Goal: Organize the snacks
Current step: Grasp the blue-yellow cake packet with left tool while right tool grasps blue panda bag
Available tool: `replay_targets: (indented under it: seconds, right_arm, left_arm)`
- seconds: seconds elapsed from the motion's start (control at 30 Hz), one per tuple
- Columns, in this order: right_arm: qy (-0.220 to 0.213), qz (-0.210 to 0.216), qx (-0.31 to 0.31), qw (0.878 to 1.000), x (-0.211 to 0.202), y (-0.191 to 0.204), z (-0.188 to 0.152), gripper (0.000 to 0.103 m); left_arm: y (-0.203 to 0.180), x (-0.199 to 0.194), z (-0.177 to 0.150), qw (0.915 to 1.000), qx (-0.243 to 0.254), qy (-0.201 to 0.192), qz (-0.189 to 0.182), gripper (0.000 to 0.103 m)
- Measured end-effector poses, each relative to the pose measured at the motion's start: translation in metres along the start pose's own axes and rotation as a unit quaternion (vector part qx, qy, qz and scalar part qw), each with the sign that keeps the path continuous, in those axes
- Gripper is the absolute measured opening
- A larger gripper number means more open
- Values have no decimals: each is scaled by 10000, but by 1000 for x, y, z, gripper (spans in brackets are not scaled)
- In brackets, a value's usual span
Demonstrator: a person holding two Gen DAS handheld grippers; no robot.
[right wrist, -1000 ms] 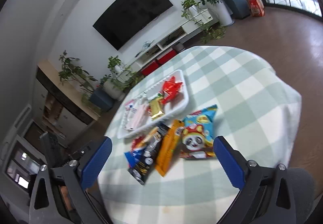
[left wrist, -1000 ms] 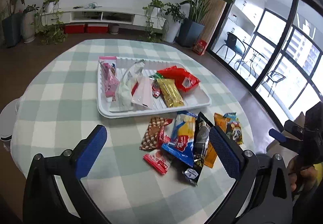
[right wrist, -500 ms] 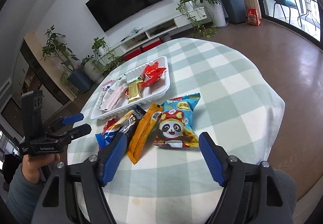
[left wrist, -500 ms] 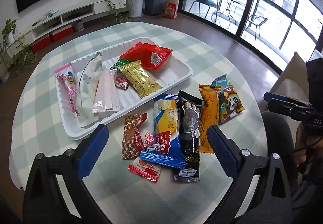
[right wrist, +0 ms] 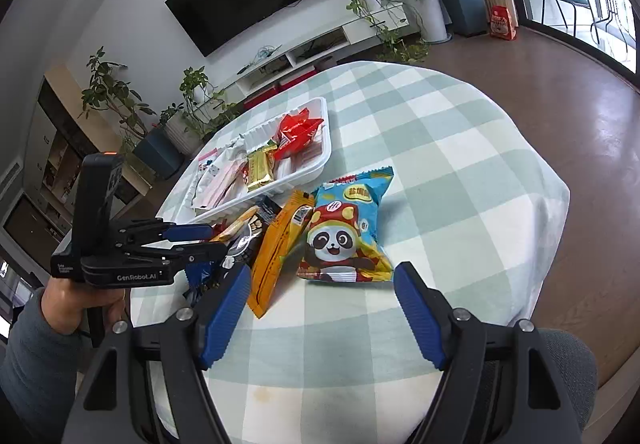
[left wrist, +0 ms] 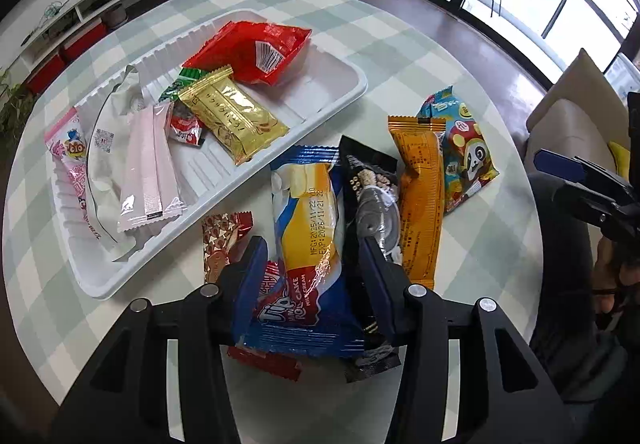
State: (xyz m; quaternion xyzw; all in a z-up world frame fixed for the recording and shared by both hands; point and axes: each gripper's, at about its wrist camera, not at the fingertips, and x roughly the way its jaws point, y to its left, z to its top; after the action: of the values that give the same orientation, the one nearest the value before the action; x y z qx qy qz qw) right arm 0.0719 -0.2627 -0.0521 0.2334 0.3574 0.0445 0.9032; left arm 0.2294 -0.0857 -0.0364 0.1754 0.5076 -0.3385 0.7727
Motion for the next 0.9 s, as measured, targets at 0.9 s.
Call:
replay_targets:
  seconds: [0.9]
  right_arm:
    - [173, -35, -93, 9998, 10, -1, -1, 75]
  left_arm:
    - [-6, 30, 1, 9998, 42, 176, -2, 26]
